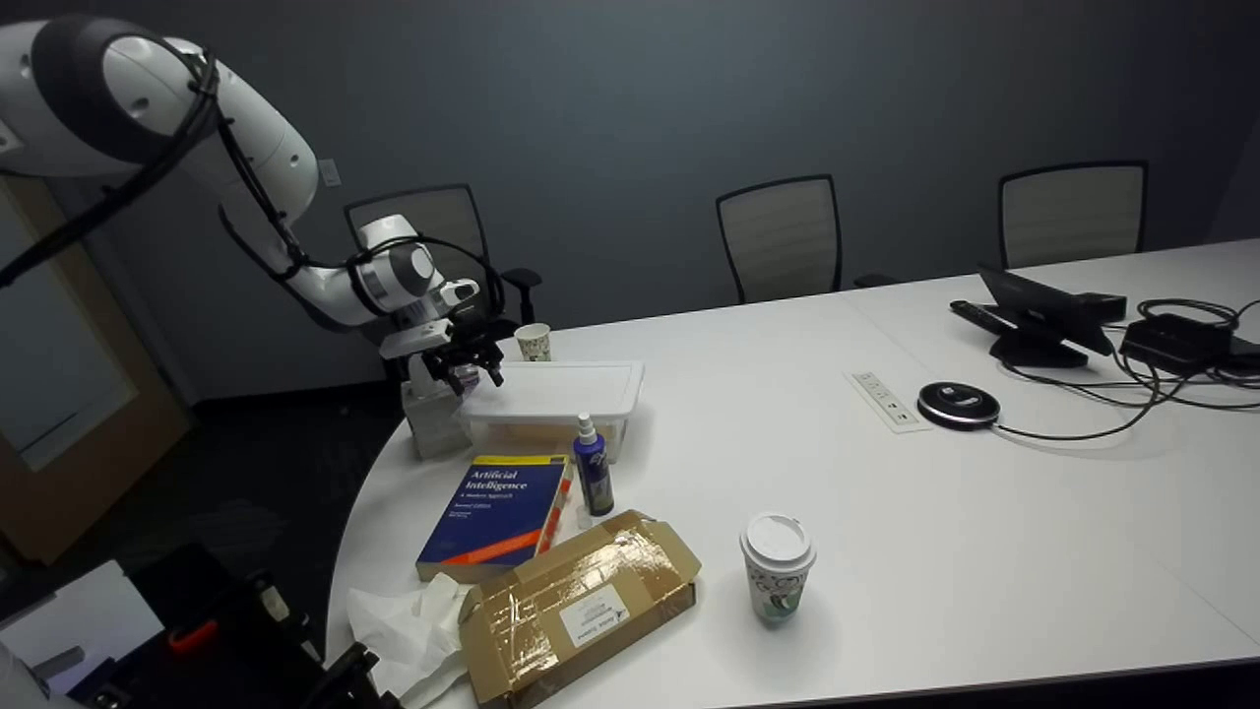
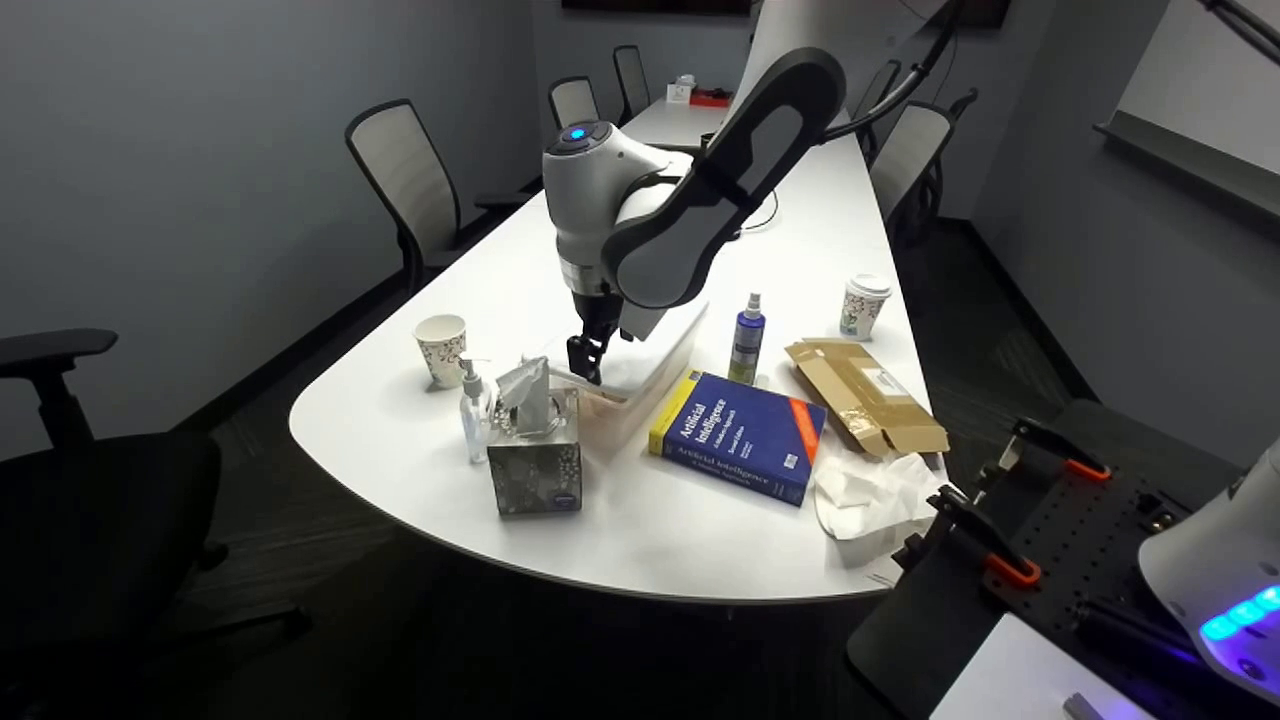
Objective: Slide the lid of the bowl to the right
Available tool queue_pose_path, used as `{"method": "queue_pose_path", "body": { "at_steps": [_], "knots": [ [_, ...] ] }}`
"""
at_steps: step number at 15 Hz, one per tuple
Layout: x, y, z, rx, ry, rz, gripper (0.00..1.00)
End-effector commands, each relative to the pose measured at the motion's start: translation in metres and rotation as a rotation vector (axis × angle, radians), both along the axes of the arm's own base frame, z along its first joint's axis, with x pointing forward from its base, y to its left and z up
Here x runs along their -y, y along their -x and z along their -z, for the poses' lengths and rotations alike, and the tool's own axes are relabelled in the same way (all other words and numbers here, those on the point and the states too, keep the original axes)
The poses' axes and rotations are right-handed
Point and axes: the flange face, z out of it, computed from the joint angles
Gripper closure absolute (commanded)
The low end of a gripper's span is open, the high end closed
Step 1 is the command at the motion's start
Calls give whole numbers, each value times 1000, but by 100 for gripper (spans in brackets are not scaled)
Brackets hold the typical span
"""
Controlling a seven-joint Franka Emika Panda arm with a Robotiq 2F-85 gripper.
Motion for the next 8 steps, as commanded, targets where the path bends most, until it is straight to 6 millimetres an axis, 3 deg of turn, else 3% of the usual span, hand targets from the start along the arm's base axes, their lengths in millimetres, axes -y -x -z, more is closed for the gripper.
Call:
{"method": "queue_pose_path", "body": {
  "at_steps": [1, 8],
  "knots": [
    [-4, -10, 11, 18, 23, 14, 0],
    [11, -24, 26, 25, 48, 46, 0]
  ]
}}
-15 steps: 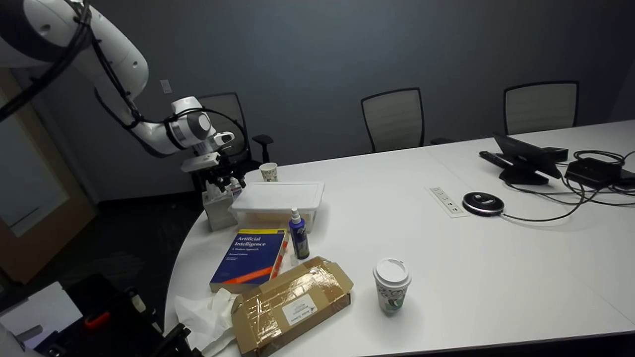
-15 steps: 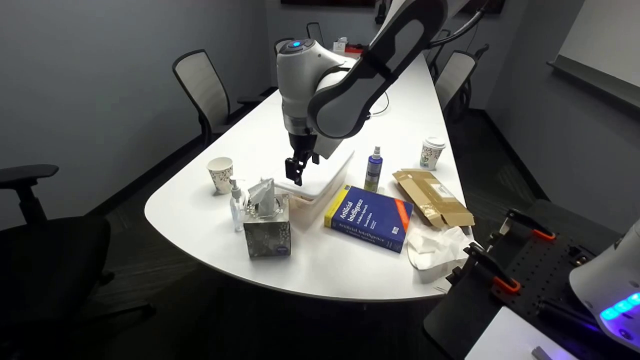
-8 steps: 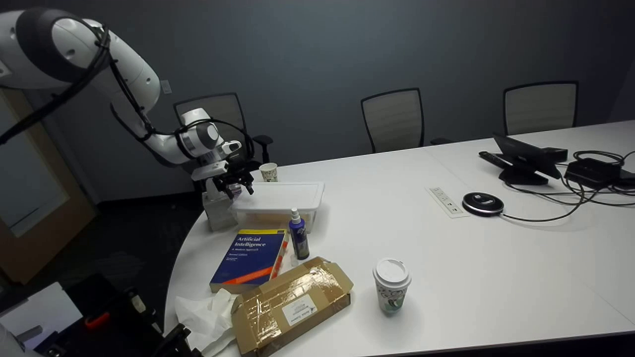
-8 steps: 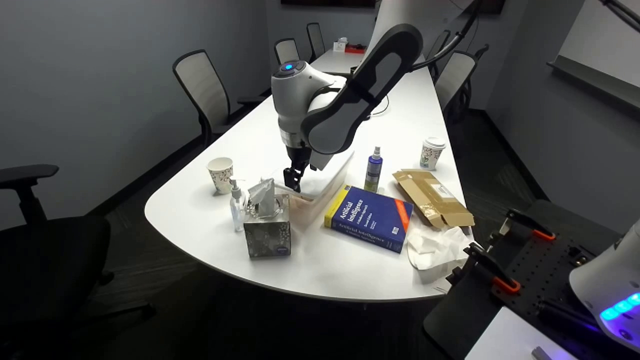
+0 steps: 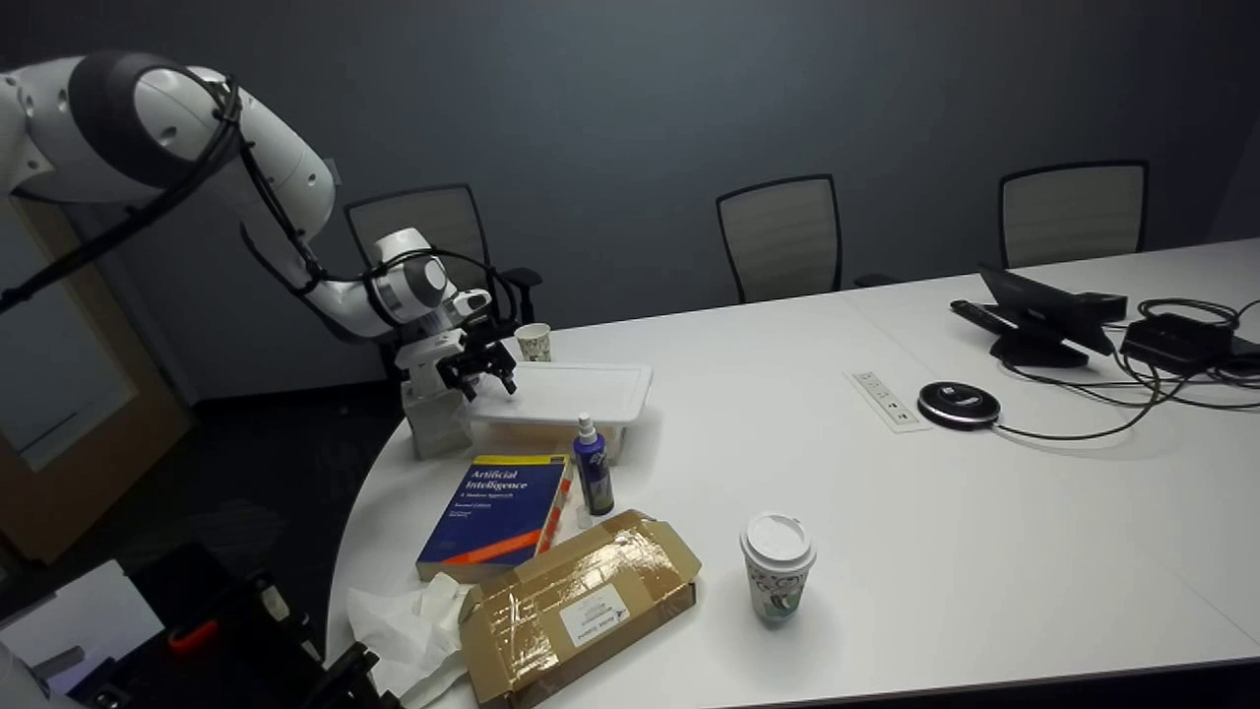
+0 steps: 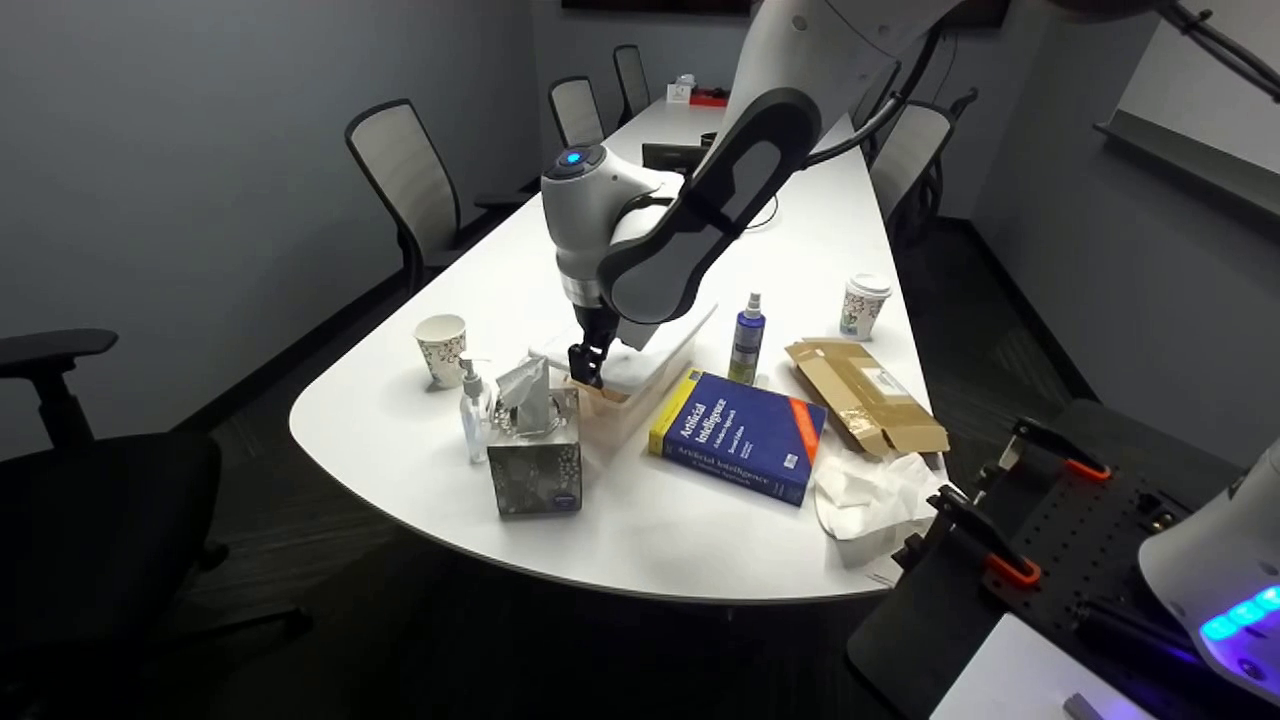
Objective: Slide the lid of the bowl to the right
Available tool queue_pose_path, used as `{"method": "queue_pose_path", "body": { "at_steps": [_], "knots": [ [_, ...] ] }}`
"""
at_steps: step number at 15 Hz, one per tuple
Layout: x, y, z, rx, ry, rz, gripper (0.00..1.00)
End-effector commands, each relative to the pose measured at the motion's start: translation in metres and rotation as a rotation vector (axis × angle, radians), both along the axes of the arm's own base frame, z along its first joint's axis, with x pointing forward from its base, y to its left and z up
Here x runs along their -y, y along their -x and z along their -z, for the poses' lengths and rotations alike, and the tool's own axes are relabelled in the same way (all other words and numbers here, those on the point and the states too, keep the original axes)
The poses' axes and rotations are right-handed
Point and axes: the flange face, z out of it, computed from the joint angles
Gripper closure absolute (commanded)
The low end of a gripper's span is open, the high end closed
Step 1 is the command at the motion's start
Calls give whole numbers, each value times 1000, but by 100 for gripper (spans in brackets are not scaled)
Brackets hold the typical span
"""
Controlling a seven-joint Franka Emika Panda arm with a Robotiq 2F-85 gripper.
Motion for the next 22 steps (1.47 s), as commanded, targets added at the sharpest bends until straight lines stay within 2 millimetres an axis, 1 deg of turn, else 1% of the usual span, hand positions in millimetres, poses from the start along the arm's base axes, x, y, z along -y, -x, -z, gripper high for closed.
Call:
{"method": "queue_pose_path", "body": {
  "at_steps": [1, 10, 18, 20, 22],
  "knots": [
    [5, -10, 2, 22, 24, 40, 0],
    [42, -28, 4, 41, 57, 99, 0],
    [90, -43, 7, 49, 55, 186, 0],
    [96, -44, 7, 47, 49, 197, 0],
    [95, -43, 8, 45, 47, 199, 0]
  ]
}}
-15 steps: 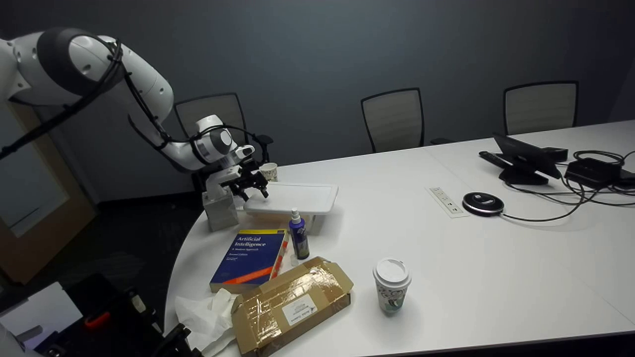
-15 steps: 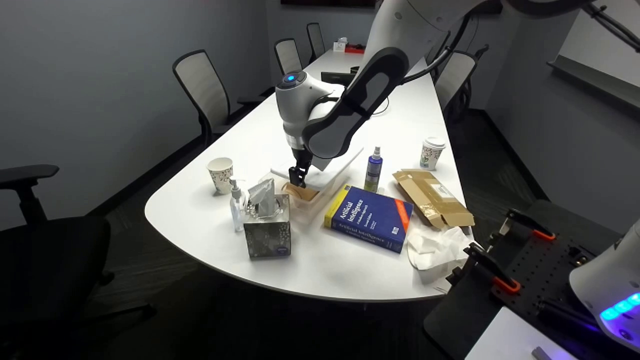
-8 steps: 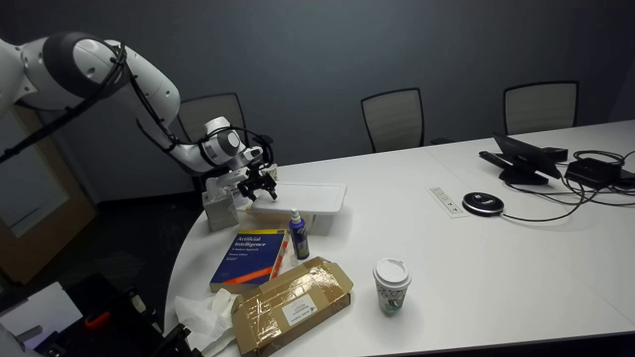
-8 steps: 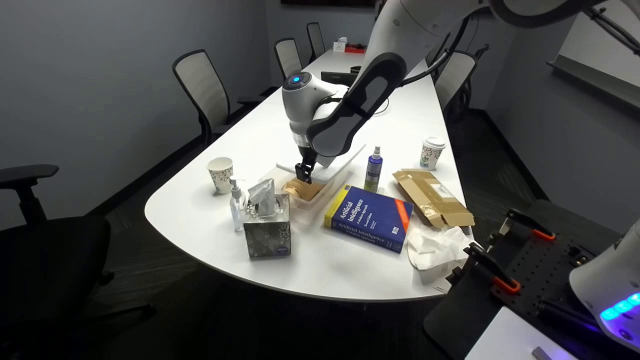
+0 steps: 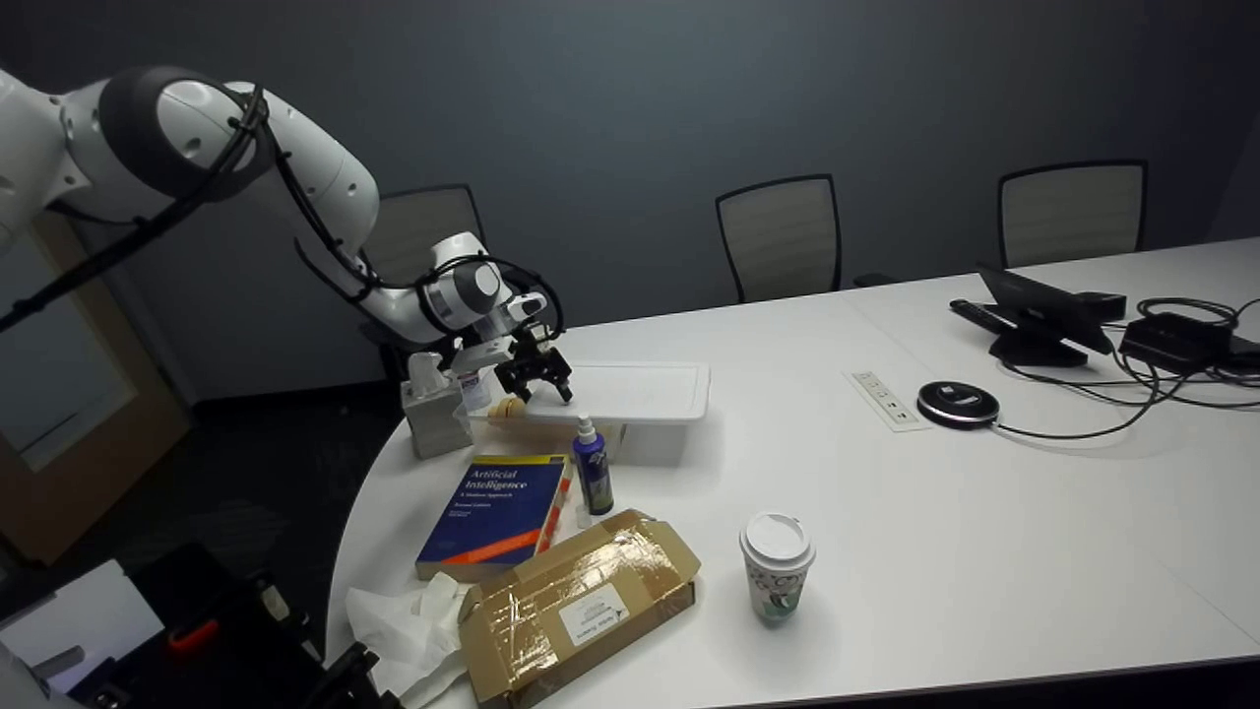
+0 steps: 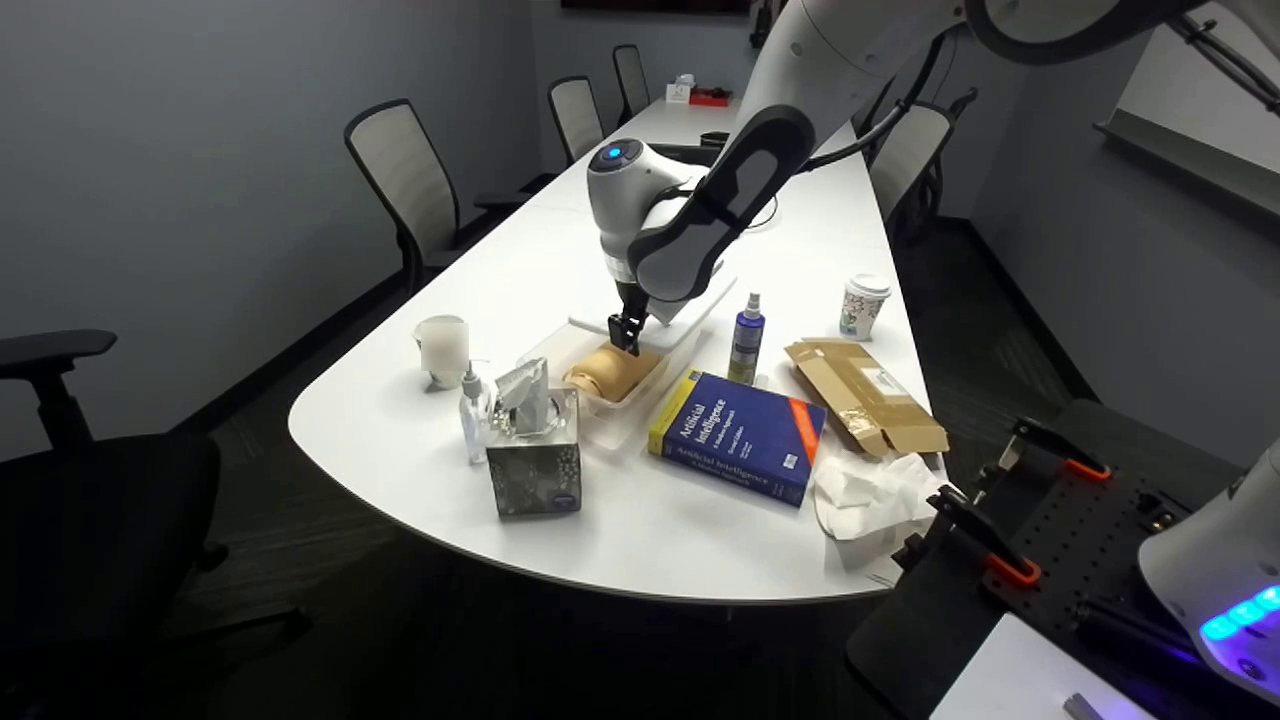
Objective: Slide the lid of the bowl to the right
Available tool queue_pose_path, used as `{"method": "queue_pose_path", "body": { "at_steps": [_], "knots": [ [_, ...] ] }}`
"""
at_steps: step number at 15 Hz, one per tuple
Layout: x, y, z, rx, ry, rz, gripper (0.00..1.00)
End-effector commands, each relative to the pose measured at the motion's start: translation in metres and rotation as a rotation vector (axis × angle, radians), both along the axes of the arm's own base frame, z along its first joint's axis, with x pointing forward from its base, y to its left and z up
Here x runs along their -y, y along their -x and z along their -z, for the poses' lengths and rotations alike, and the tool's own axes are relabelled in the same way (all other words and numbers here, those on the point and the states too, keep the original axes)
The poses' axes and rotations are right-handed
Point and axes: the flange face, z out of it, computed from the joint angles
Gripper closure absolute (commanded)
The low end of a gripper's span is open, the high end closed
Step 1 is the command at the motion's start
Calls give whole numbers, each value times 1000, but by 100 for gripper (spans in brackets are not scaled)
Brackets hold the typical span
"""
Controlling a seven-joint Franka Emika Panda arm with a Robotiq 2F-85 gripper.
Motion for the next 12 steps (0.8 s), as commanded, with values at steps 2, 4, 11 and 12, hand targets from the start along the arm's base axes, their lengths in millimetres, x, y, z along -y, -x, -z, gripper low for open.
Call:
{"method": "queue_pose_path", "body": {
  "at_steps": [2, 4, 11, 12],
  "knots": [
    [-6, -4, -1, 7, -4, 24, 0],
    [-7, -5, -1, 8, -3, 25, 0],
    [-15, 0, -16, -15, -86, 7, 0],
    [-18, 1, -20, -18, -118, 4, 0]
  ]
}}
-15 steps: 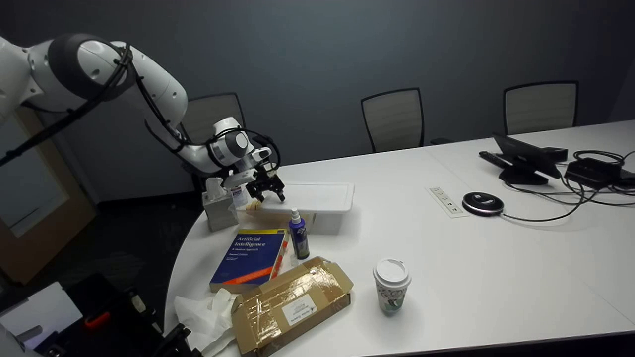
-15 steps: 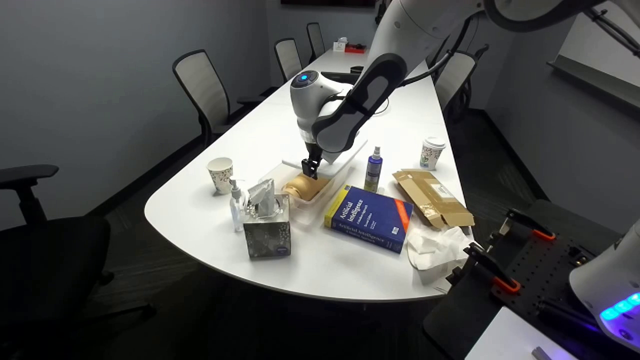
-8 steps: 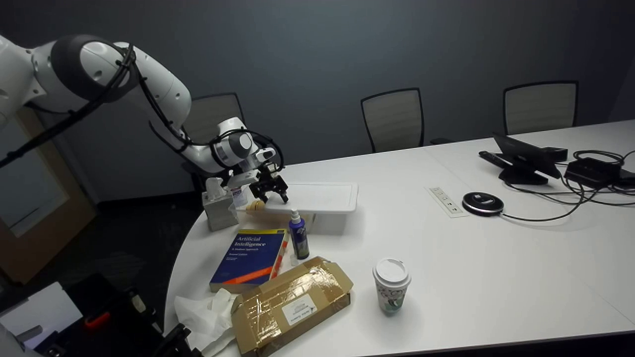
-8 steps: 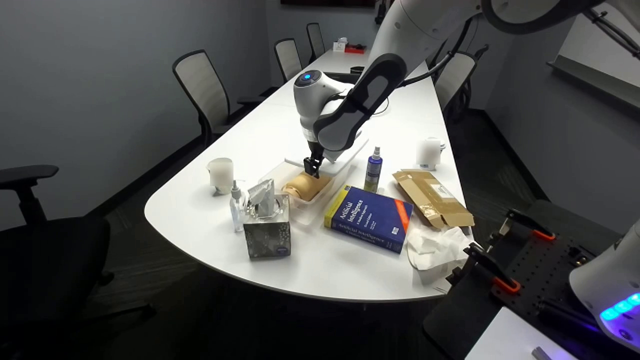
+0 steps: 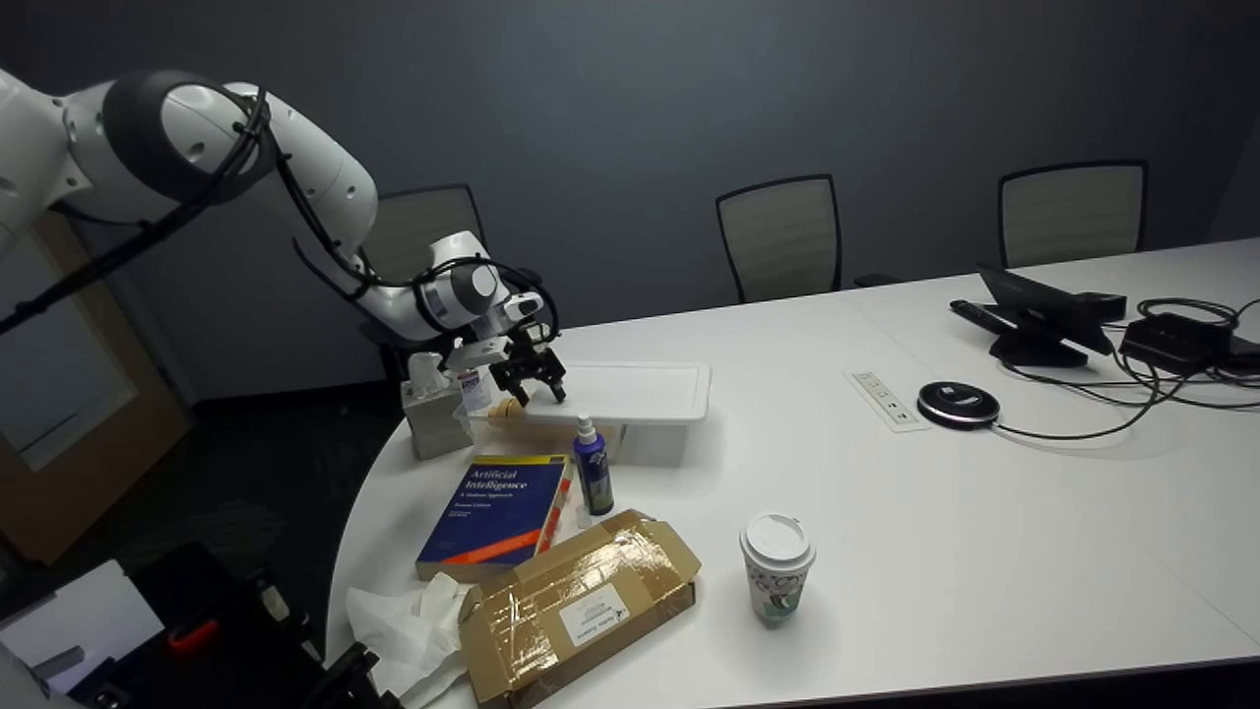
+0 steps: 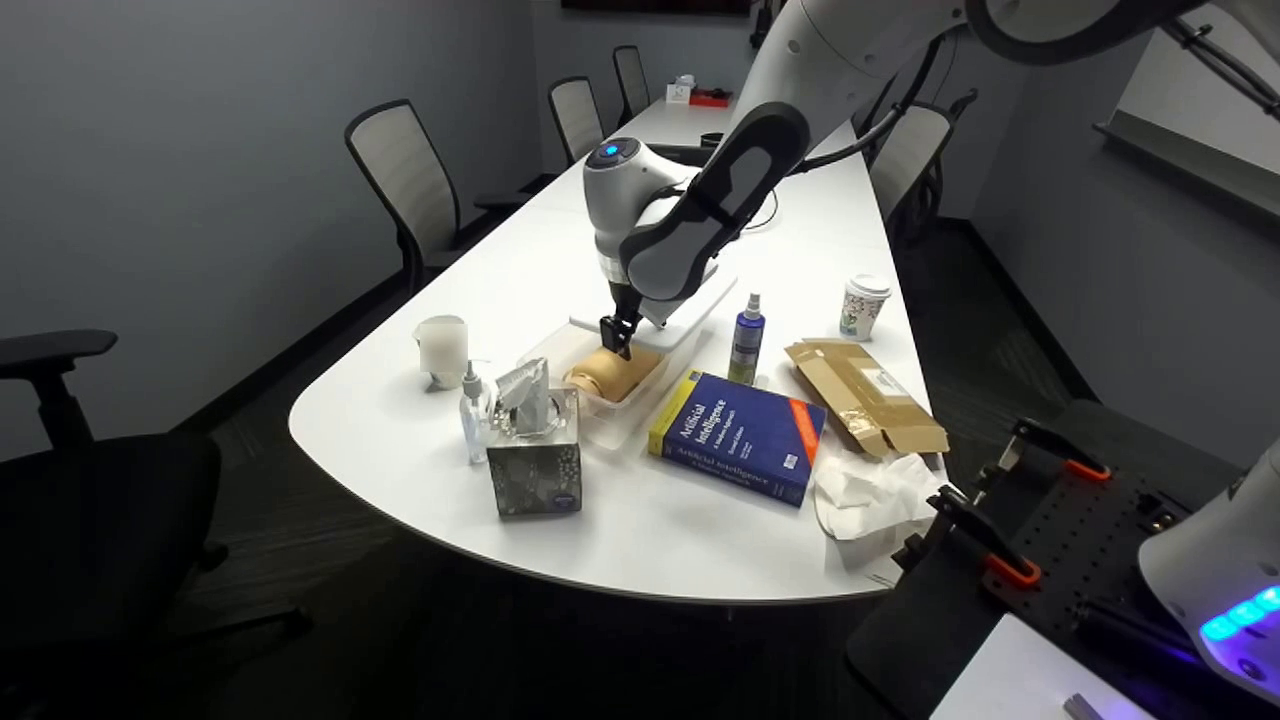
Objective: Slide the lid of the bowl to the right
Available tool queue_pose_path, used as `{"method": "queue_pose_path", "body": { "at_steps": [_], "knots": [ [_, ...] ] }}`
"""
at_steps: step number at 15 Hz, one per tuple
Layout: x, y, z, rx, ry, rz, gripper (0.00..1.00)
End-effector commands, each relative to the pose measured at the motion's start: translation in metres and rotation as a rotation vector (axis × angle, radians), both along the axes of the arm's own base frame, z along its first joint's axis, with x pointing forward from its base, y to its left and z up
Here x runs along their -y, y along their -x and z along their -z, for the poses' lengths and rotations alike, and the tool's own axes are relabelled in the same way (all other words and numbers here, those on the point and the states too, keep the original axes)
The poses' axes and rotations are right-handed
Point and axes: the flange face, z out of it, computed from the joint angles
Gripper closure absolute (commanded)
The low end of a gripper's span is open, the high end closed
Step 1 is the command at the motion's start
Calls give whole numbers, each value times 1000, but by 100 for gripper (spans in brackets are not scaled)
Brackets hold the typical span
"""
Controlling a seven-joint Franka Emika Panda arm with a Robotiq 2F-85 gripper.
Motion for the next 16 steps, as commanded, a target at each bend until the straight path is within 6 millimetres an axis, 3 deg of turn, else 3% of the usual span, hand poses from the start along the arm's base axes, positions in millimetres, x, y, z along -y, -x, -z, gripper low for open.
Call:
{"method": "queue_pose_path", "body": {
  "at_steps": [1, 7, 11, 16],
  "knots": [
    [-11, 2, -26, -9, -110, -19, 0],
    [-31, 5, -91, 64, -203, -77, 0],
    [-47, 21, -142, 73, -213, -96, 0],
    [-60, 38, -173, 64, -224, -113, 0]
  ]
}}
